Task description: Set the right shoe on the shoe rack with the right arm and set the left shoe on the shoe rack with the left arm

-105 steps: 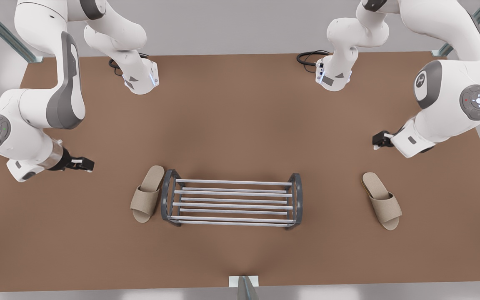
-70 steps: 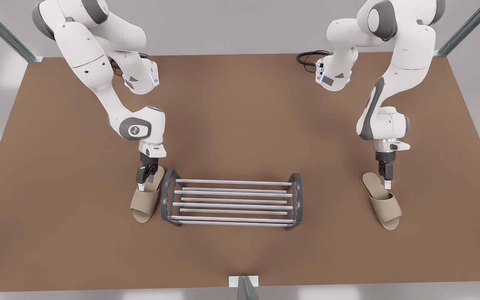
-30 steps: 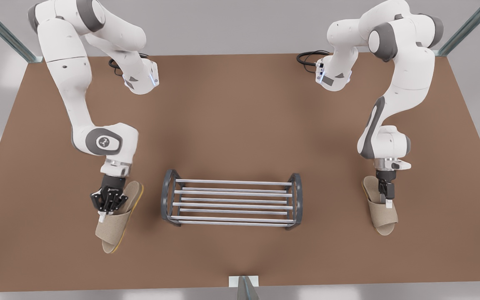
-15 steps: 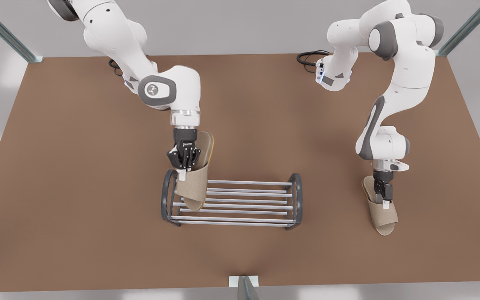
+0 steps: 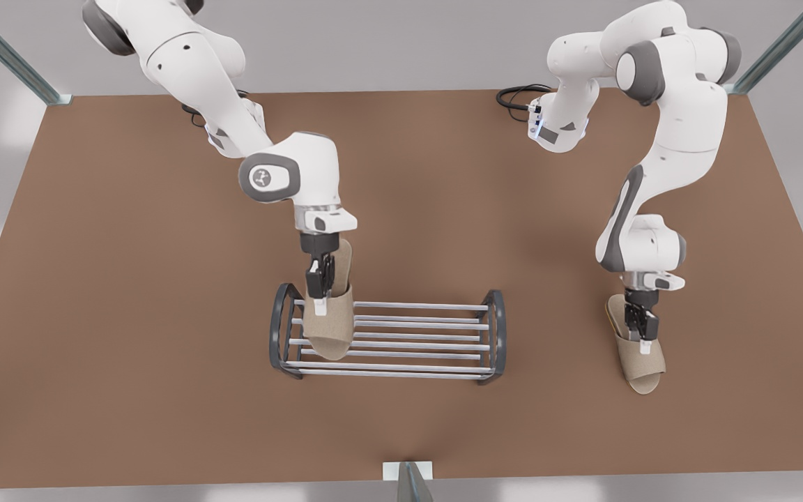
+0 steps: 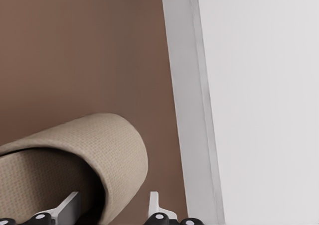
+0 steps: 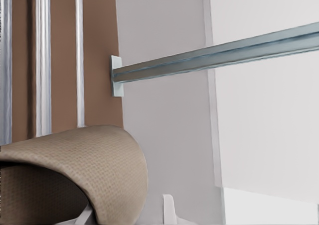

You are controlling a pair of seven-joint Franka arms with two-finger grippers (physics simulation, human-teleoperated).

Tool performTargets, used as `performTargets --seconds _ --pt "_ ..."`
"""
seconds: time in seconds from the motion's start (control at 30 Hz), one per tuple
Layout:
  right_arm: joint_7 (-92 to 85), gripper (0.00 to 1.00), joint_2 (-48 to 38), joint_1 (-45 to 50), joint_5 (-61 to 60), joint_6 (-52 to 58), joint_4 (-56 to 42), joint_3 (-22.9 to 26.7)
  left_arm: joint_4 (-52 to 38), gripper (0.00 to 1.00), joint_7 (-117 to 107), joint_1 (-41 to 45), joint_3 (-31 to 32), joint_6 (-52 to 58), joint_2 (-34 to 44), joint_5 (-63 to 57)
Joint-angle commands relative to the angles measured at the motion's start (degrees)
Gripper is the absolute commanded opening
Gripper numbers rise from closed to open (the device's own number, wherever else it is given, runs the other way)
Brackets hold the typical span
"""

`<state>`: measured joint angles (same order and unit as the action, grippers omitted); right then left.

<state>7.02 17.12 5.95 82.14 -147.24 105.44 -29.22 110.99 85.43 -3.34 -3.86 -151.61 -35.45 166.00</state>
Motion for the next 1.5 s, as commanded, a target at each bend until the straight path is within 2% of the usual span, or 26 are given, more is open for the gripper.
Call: performTargets --seconds 0.0,0.03,0.23,0.27,0.3,0.53,0.6,0.7,0.73,0.77,0.8,0.83,0.9,0.93,0.97,1.0,1.07,1.1,1.13,1.2,1.27,1.3,1.33,1.37,1.4,1.47 --pt "-31.98 1.00 0.28 0.03 -5.33 -0.59 -0.06 -0.05 -0.43 0.72 -3.25 -0.09 -0.01 -0.09 -0.32 15.40" --pt "-31.28 1.00 0.28 0.03 -5.33 -0.50 -0.05 -0.05 -0.43 0.61 -3.25 -0.09 -0.01 -0.09 -0.32 15.40" --pt "-28.81 1.00 1.07 0.82 -4.80 -0.41 0.82 0.04 -2.01 0.62 -2.72 -0.88 -0.01 0.00 -1.55 14.61" --pt "-28.81 1.00 1.16 0.82 -4.89 -0.41 0.91 0.04 -2.18 0.52 -2.72 -0.88 -0.01 -0.18 -1.55 14.61" --pt "-27.77 1.00 1.16 0.82 -4.80 -0.41 0.91 0.04 -2.18 0.49 -2.72 -1.06 -0.01 -0.09 -1.64 14.61" --pt "-17.12 1.00 1.77 2.76 2.67 0.20 2.41 0.04 -2.18 0.50 -2.63 -1.06 -0.01 0.00 -1.64 14.52" --pt "-17.39 1.00 -1.39 1.70 0.83 0.11 3.28 0.83 -2.27 0.50 -2.63 -1.14 -0.01 0.08 -1.72 14.52" --pt "-19.49 1.00 -11.58 1.70 -11.90 1.94 8.21 1.45 -2.27 0.43 -2.63 -1.06 -0.01 0.08 -1.72 14.61" --pt "-28.00 1.00 -15.18 0.56 -26.38 5.29 7.77 1.54 -2.27 0.43 -2.63 -1.06 -0.01 0.17 -1.90 14.61" --pt "-28.73 1.00 -16.95 -1.29 -37.48 12.67 5.22 2.94 -2.27 0.43 -2.63 -1.06 0.08 0.26 -1.90 14.61" --pt "-28.38 1.00 -16.95 -1.38 -48.81 20.49 1.27 7.24 -2.27 0.44 -2.63 -1.06 0.08 0.35 -1.73 14.61" --pt "-22.76 1.00 -16.60 -1.81 -59.81 27.44 -1.72 13.74 -2.27 0.45 -2.72 -1.06 0.08 0.61 -1.02 14.70" --pt "0.95 1.00 -14.76 -4.62 -69.64 32.45 -3.74 20.78 -2.97 0.45 -2.55 -1.06 0.08 0.87 -0.14 14.61" --pt "4.32 1.00 -13.08 -6.38 -75.90 39.21 -6.64 22.63 -3.06 0.44 -2.46 -1.06 0.08 0.88 1.17 14.61" --pt "4.15 0.98 -11.24 -8.31 -75.90 42.29 -6.03 22.37 -3.15 0.44 -2.46 -1.06 0.08 0.79 2.32 14.61" --pt "3.97 0.98 -8.87 -12.71 -75.90 43.88 -8.31 18.15 -3.06 0.41 -2.37 -0.97 0.08 0.70 3.55 14.52" --pt "4.67 1.00 -3.59 -11.93 -76.34 51.53 -18.95 22.36 -2.98 0.33 -2.46 -0.79 0.08 -0.35 6.01 14.35" --pt "4.85 1.00 -4.03 -7.36 -76.61 50.13 -18.78 28.16 -2.98 0.31 -2.55 -0.70 0.43 -1.76 6.27 14.35" --pt "4.15 1.00 -5.08 -6.82 -76.61 49.95 -19.13 29.49 -2.98 0.28 -2.72 -0.70 0.52 -2.37 6.36 14.35" --pt "8.79 1.00 -5.79 -6.82 -78.44 50.39 -19.21 28.87 -2.98 0.26 -3.43 -0.70 1.13 -6.76 7.24 14.44" --pt "10.91 1.00 -7.81 -7.26 -79.60 49.69 -15.97 27.03 -3.24 0.23 -6.32 -0.70 6.58 -19.07 14.27 14.79" --pt "10.74 1.00 -7.55 -7.26 -78.99 49.25 -15.79 26.24 -5.34 0.23 -7.38 -0.70 8.77 -23.10 14.97 14.79" --pt "10.47 1.00 -7.90 -7.18 -78.63 48.02 -16.14 26.32 -10.26 0.23 -10.62 -0.70 12.47 -32.16 18.66 14.96" --pt "10.30 1.00 -7.98 -7.00 -78.63 46.96 -15.88 26.32 -13.95 0.23 -11.42 -0.70 12.99 -39.54 20.16 14.88" --pt "10.30 1.00 -7.90 -6.91 -78.72 46.96 -16.05 26.32 -14.23 0.23 -11.60 -0.70 14.66 -41.91 21.12 14.96" --pt "10.30 1.00 -7.72 -6.65 -78.72 46.87 -16.23 26.23 -17.48 0.23 -12.21 -0.62 23.09 -48.87 24.73 14.79"
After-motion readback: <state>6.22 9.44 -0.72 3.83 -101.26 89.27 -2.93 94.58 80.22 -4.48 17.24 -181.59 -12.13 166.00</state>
